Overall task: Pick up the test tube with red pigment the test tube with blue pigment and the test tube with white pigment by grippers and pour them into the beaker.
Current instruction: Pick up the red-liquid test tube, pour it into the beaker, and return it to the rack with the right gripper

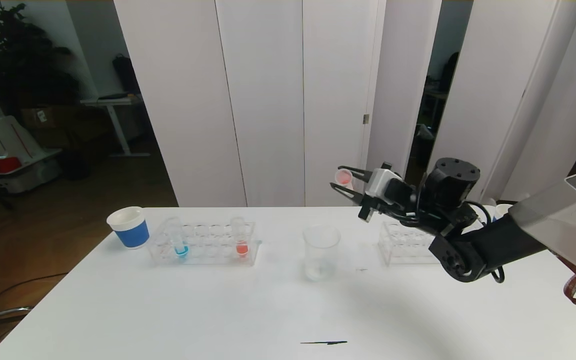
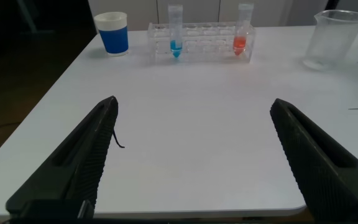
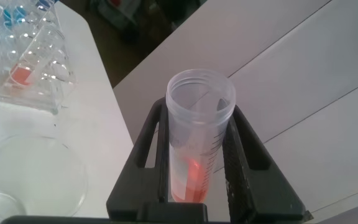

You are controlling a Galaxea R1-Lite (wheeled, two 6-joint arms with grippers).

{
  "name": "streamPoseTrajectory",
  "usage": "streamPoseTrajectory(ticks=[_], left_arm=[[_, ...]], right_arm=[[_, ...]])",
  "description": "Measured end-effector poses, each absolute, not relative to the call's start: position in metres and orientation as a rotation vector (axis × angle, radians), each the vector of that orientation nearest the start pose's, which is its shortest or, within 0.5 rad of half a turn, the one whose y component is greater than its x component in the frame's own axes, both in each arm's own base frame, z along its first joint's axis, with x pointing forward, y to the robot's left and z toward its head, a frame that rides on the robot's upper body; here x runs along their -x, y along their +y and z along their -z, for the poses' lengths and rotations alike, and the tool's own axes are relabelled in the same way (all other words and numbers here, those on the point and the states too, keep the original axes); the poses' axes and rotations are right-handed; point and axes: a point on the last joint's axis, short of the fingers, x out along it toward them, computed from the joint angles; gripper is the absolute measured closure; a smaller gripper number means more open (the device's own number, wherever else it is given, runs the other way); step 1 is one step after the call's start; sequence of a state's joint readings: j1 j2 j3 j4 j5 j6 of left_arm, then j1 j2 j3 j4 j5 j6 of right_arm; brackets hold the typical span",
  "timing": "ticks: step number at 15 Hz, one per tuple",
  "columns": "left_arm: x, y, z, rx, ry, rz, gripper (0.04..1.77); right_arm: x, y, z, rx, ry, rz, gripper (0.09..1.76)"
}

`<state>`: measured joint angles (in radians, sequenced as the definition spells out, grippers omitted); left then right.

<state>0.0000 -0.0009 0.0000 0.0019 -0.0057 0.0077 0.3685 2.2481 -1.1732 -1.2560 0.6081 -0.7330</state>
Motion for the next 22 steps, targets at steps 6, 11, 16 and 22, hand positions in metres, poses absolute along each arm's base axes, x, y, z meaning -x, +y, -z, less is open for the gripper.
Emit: streamPoseTrajectory(ticks=[6,11,16,22], left_arm=[[0.023,0.000,-0.075,-0.008,0.000,0.006,0.06],[0.023,0.000,-0.075,-0.008,0.001,0.006,0.06],[0.023,0.000,-0.075,-0.008,0.000,0.006,0.06],[0.023,0.000,-0.075,-0.007,0.000,0.006,0.06]], right_arm=[[-0.425,0.162,-0.134,0.861,-0.581,-0.863,1.27],[-0.430,0.168,-0.134,0.955,-0.633,-0.849,1.27],[-0.433,0.177,-0.123,1.044,-0.625,-0.790,1.27],[-0.434,0.182,-0.116,1.123,-0.656,-0.777,1.27]])
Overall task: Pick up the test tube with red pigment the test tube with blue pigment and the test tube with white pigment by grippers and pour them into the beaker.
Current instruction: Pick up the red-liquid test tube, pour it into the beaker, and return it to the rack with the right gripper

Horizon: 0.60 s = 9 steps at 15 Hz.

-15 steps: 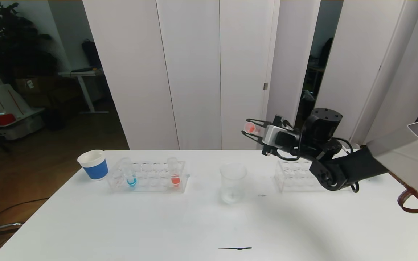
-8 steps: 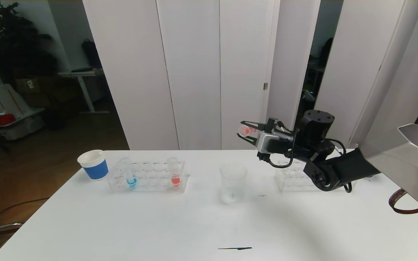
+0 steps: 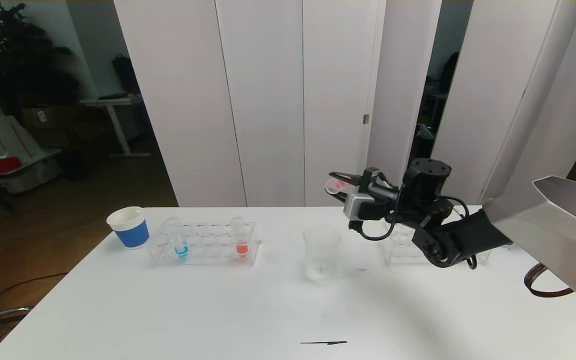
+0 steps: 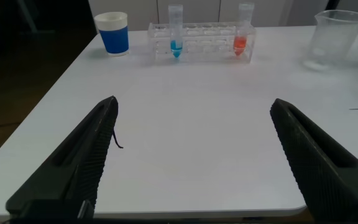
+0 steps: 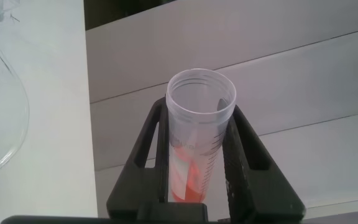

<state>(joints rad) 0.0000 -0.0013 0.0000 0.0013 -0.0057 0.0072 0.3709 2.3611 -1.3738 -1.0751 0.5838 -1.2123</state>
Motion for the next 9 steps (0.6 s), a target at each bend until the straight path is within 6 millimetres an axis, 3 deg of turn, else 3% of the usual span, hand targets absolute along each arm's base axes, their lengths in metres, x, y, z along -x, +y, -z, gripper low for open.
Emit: streamPoseTrajectory(ticks=[9], left_arm=[[0.0229,-0.0001,-0.0753,-0.008,0.001,0.006,0.06]], right_arm=[[-0.4378,0.1893,-0.1144,1.186,-0.725,-0.764,1.27]])
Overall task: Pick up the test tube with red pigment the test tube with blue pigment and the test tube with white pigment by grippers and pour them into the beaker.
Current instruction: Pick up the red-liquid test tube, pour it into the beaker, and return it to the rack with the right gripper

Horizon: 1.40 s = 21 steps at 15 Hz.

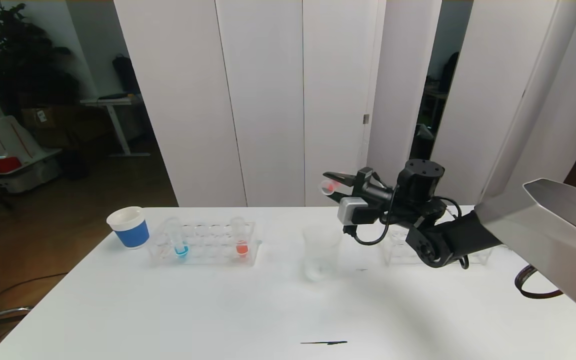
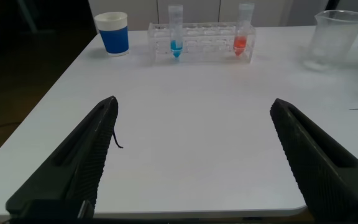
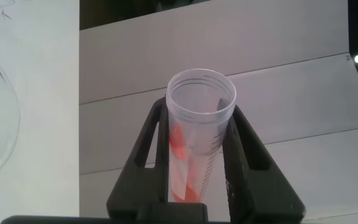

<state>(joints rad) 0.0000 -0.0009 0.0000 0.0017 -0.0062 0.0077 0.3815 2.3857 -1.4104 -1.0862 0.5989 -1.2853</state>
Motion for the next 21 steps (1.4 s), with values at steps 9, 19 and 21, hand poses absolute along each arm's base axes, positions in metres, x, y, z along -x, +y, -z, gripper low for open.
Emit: streamPoseTrajectory(ticks=[9,19,21], left_arm=[[0.0229,-0.0001,-0.0753,-0.008,0.001,0.006,0.06],[0.0229,-0.0001,-0.0753,-0.008,0.001,0.006,0.06],[0.0229,-0.0001,-0.0753,-0.008,0.001,0.006,0.06]], right_arm=[[-0.4409,0.1799,-0.1170,1.255,-0.842,-0.763,1.27],[-0.4457,0.1782,-0.1147,1.290,-0.899,-0.769,1.27],[-0.4464,0.1787,-0.1141,1.302,-0.908,-0.763,1.27]])
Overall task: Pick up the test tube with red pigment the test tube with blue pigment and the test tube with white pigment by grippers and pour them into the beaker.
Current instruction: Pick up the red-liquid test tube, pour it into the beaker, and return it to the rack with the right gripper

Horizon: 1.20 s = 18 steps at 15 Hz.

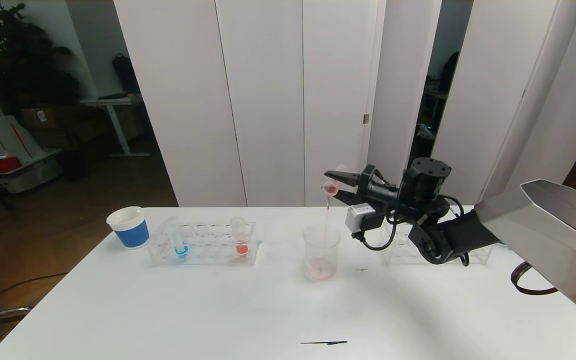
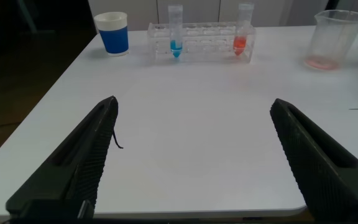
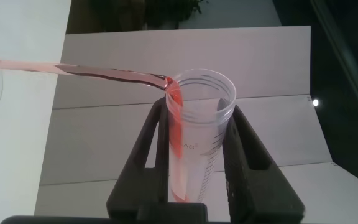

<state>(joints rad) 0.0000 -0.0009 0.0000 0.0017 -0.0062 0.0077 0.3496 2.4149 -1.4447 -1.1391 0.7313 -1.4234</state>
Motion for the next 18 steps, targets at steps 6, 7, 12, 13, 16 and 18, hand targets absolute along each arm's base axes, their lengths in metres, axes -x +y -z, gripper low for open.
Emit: streamPoseTrajectory(ticks=[6,7,12,13,16,18], left_arm=[[0.023,0.000,-0.075,-0.008,0.000,0.006,0.06],[0.023,0.000,-0.075,-0.008,0.000,0.006,0.06],[0.023,0.000,-0.075,-0.008,0.000,0.006,0.06],[0.023,0.000,-0.075,-0.008,0.000,0.006,0.06],[0.023,0.000,-0.075,-0.008,0.001,0.006,0.06],[0.023,0.000,-0.075,-0.008,0.000,0.006,0.06]], right_arm=[[-0.450,0.180,-0.118,1.368,-0.986,-0.737,1.27],[-0.450,0.180,-0.118,1.373,-0.988,-0.735,1.27],[-0.454,0.182,-0.120,1.409,-1.026,-0.706,1.27],[-0.454,0.182,-0.121,1.419,-1.038,-0.700,1.27],[-0.457,0.180,-0.123,1.436,-1.065,-0.689,1.27],[-0.460,0.180,-0.126,1.447,-1.095,-0.676,1.27]])
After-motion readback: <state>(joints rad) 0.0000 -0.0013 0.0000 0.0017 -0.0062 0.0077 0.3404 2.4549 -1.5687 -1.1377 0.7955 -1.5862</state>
